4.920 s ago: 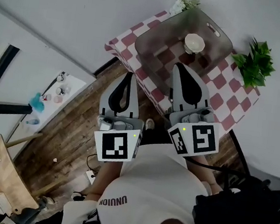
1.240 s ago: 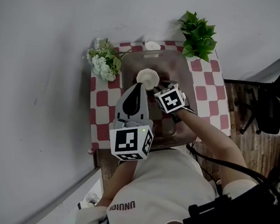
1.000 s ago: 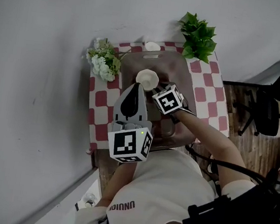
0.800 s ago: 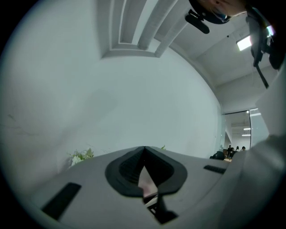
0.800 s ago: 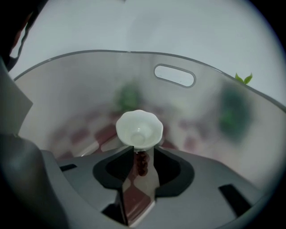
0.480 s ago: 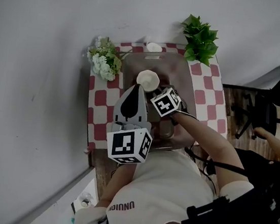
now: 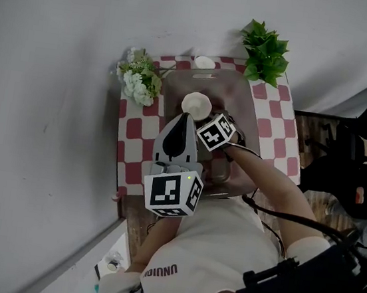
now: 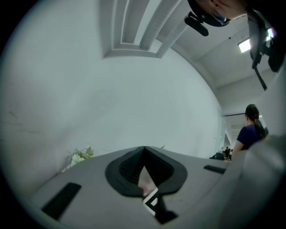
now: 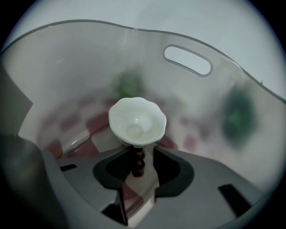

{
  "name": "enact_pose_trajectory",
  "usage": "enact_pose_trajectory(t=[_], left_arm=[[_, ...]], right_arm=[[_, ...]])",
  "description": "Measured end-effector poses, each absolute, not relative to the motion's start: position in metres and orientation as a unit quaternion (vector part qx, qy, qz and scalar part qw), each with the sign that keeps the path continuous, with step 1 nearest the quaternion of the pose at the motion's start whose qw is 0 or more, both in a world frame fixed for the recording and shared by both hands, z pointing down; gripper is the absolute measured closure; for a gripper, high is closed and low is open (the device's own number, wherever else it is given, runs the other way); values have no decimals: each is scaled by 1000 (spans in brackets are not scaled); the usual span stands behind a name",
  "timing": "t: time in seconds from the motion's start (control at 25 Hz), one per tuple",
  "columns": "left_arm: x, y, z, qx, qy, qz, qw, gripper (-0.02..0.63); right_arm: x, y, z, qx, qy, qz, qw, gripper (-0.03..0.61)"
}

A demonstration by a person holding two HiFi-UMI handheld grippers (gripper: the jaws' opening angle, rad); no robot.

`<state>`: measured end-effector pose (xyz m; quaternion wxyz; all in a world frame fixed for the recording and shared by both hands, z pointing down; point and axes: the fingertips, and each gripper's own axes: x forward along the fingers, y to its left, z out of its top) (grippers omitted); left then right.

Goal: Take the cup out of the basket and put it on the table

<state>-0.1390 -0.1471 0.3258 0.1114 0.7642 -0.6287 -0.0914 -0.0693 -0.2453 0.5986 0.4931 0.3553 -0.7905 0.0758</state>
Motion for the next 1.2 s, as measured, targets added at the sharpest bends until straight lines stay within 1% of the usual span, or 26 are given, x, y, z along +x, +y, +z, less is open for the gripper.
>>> enact_pose_trajectory(t=[0.36,0.56,0.76,1.2], left_arm=[[-149,-145,323,758,-635,-95,115,601],[-153,-144,324,755,-639,-92,116,601],[-157,-143,325,753,-642,-88,116,601],[-158,-141,326,754,-642,-82,114,601]], right_arm=[[-71,-245,607,351,-789,87,496,439],[-70,-245,613,352,-788,86,498,466],[-73,-243,615,344,-789,61,505,489],[-73,-245,616,347,-790,77,499,494]])
